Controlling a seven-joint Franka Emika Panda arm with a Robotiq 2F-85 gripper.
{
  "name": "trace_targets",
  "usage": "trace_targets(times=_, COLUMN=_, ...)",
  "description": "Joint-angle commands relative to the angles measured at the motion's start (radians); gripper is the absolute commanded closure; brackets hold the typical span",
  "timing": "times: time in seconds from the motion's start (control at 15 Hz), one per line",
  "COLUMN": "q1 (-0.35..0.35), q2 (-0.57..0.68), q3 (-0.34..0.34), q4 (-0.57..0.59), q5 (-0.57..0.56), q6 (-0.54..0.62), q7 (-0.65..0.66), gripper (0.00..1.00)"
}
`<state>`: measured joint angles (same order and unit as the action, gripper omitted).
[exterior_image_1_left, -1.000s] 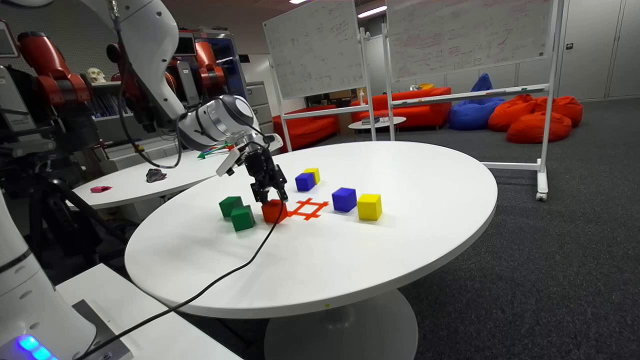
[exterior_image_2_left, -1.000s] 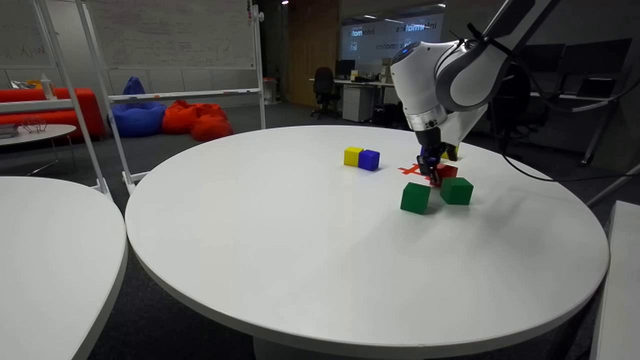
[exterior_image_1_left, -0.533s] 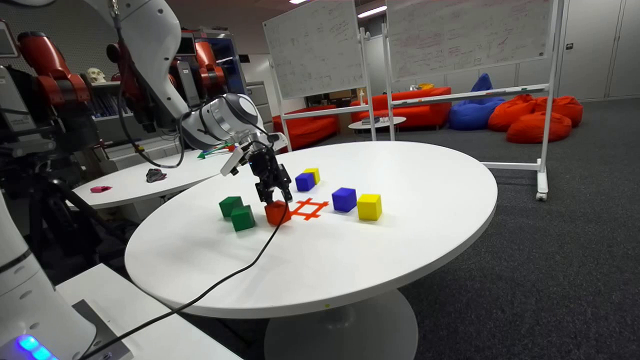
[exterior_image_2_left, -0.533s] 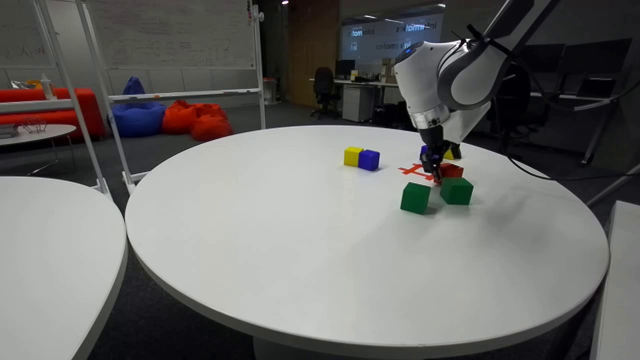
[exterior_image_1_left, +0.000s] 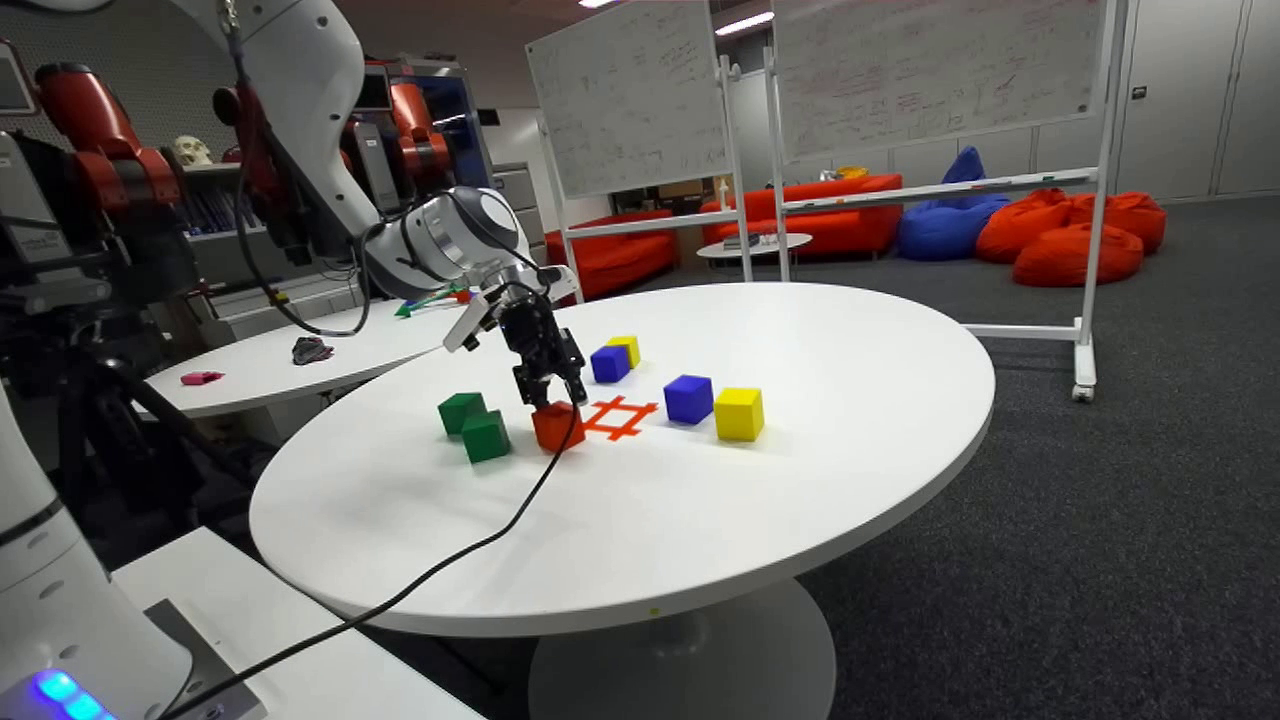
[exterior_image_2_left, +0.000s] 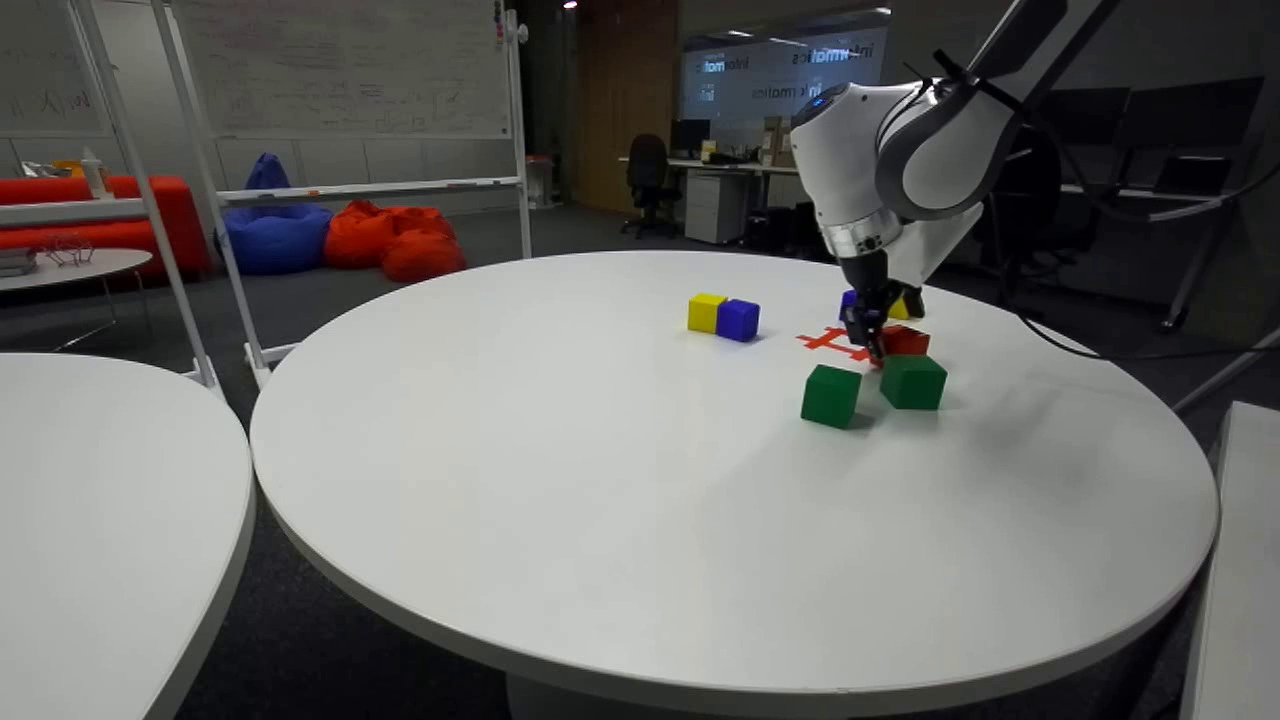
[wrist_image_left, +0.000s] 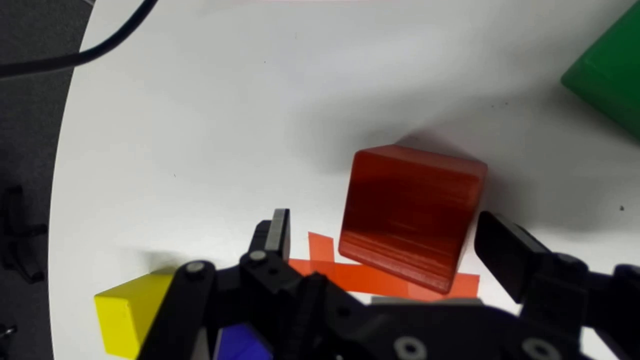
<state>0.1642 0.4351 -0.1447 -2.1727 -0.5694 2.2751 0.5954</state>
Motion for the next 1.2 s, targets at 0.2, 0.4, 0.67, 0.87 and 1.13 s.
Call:
trace_targets(times=0.2, q1=0.004, q2=0.012, q3=0.010, q4=0.015, q5=0.001, q6=-0.009, q7=0.002, gripper=0.00)
trace_targets(times=0.4, q1=0.003, q2=0.003, q3=0.010, q4=0.010, q5=0.003, q6=-0.005, q7=0.002, gripper=0.00)
trace_targets(times=0.67, q1=-0.007, q2=-0.006, q3=0.005, q4=0.002, q5=0.005, q6=0.004, q7=-0.001, gripper=0.00)
trace_targets(times=0.87, q1=-0.011, q2=-0.008, q3=0.001, q4=-0.001, q5=0.005, q6=0.007, q7=-0.002, gripper=0.00)
trace_targets(times=1.13, q1=-0.024, q2=-0.018, q3=-0.004, q4=-0.010, q5=0.006, q6=0.013, q7=-0.005, gripper=0.00)
